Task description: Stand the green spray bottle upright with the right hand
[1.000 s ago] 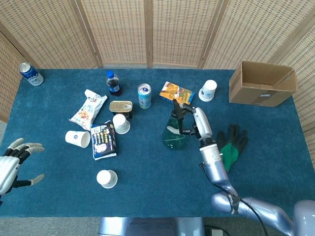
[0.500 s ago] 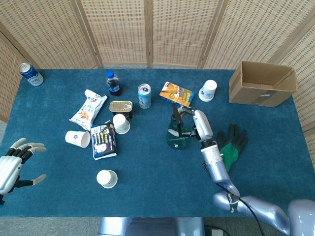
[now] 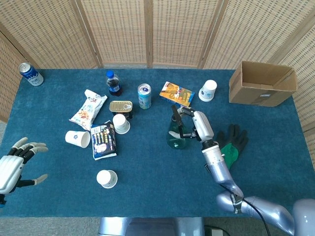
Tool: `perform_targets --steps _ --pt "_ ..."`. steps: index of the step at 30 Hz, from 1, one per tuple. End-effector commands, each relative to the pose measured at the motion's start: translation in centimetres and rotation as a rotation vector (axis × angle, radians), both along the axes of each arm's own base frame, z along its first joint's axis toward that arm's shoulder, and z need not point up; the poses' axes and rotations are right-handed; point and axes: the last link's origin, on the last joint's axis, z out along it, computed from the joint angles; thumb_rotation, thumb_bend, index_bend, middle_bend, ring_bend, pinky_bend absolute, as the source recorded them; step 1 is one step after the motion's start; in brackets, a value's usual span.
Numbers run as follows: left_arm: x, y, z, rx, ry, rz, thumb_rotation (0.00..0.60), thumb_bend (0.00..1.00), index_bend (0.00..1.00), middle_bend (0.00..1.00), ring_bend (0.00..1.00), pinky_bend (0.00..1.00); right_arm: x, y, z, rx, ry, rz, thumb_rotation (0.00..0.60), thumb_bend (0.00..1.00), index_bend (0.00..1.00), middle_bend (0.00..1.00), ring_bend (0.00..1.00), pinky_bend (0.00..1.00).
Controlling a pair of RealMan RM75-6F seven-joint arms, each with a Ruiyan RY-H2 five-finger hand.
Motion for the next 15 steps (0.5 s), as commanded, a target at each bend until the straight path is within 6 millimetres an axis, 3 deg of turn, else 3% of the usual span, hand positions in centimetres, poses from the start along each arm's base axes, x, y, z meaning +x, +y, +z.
perform_targets --steps 1,15 --pt "-0.02 -0.01 0.03 0.002 0.000 0.000 0.595 0.18 0.28 0.27 0.22 0.07 -0.08 0.05 0.03 0.005 0.005 -0.002 0.600 0.08 0.45 0.46 0.35 0.37" --pt "0.15 0.07 -0.03 0.002 -0.001 -0.010 0.597 0.18 0.28 0.27 0.22 0.06 -0.14 0.01 0.41 0.021 0.023 0.006 0.600 0.07 0.37 0.41 0.30 0.32"
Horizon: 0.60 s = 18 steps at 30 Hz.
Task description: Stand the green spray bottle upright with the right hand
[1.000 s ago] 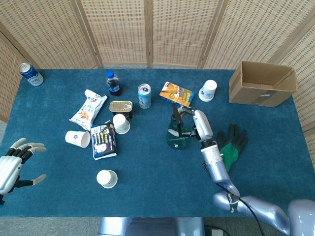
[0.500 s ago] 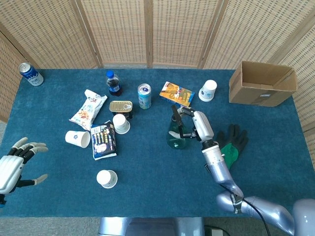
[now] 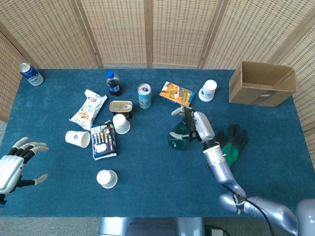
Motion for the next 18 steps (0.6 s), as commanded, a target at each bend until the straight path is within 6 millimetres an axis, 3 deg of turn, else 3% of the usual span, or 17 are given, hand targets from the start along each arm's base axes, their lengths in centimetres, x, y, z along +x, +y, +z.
perform_targets --steps 1,6,18 --pt "0.07 0.02 0.00 0.001 -0.001 -0.002 0.596 0.18 0.28 0.27 0.22 0.06 -0.04 0.03 0.03 0.003 0.004 0.002 0.600 0.07 0.37 0.41 0.30 0.32" --pt "0.12 0.07 -0.06 -0.001 0.000 -0.004 0.591 0.18 0.27 0.27 0.22 0.03 -0.18 0.08 0.12 0.007 0.010 0.003 0.600 0.07 0.35 0.40 0.29 0.30" --pt "0.53 0.22 -0.29 -0.008 -0.001 -0.017 0.594 0.18 0.27 0.27 0.22 0.05 -0.70 0.17 0.89 0.000 0.016 0.008 0.600 0.07 0.31 0.38 0.28 0.27"
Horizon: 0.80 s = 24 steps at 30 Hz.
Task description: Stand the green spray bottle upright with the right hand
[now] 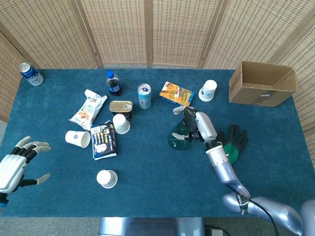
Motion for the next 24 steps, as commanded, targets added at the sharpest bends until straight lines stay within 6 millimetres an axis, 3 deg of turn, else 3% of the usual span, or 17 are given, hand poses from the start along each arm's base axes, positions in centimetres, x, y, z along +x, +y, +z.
perform_targets --steps 1,10,15,24 --pt "0.1 0.0 0.0 -0.001 0.000 -0.003 0.596 0.18 0.27 0.27 0.22 0.04 -0.2 0.1 0.2 -0.002 -0.001 -0.002 0.600 0.07 0.31 0.38 0.28 0.27" --pt "0.5 0.2 -0.2 -0.005 -0.001 -0.016 0.594 0.18 0.27 0.27 0.22 0.05 -0.6 0.7 1.0 0.009 0.007 0.006 0.590 0.07 0.28 0.37 0.26 0.25" --pt "0.6 0.2 -0.2 -0.005 -0.002 -0.022 0.593 0.18 0.27 0.27 0.22 0.05 -1.0 0.9 1.4 0.019 0.021 0.008 0.485 0.07 0.25 0.36 0.24 0.23" --pt "1.0 0.2 -0.2 -0.005 0.000 -0.034 0.587 0.18 0.27 0.27 0.22 0.01 -2.4 1.6 2.3 0.027 0.039 -0.011 0.436 0.08 0.24 0.35 0.24 0.22"
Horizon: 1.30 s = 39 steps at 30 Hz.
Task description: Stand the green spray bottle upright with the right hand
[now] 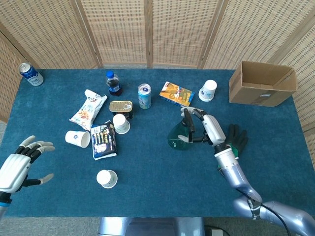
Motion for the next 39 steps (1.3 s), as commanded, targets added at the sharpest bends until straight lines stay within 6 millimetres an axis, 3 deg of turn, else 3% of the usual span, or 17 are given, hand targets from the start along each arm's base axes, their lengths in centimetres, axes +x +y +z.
perform_targets --steps 1,11,18,23,27,39 --pt "0.1 0.0 0.0 0.001 0.001 -0.003 0.585 0.18 0.27 0.27 0.22 0.01 -0.7 0.3 0.4 -0.001 0.001 -0.010 0.435 0.08 0.24 0.35 0.24 0.22" --pt "0.6 -0.3 0.2 0.007 0.010 -0.008 0.595 0.18 0.27 0.27 0.22 0.01 -4.1 1.0 2.4 -0.025 -0.002 -0.070 0.430 0.08 0.24 0.35 0.24 0.22" --pt "0.2 -0.9 0.7 0.026 0.013 0.018 0.593 0.18 0.27 0.27 0.22 0.02 -7.5 1.8 4.0 -0.012 0.060 -0.122 0.466 0.09 0.25 0.36 0.21 0.24" --pt "-1.0 -1.7 0.6 0.036 0.008 0.077 0.596 0.18 0.27 0.27 0.22 0.01 -11.3 3.3 6.1 -0.007 0.195 -0.159 0.494 0.10 0.27 0.36 0.20 0.24" --pt "-1.5 -2.2 0.6 0.045 0.010 0.109 0.596 0.18 0.28 0.27 0.22 0.04 -13.3 4.4 7.7 -0.024 0.365 -0.151 0.585 0.12 0.30 0.37 0.19 0.24" --pt "-3.8 -3.9 0.2 0.070 0.023 0.226 0.597 0.18 0.29 0.28 0.22 0.05 -15.5 7.1 11.4 -0.262 0.812 -0.200 0.600 0.13 0.34 0.37 0.22 0.24"
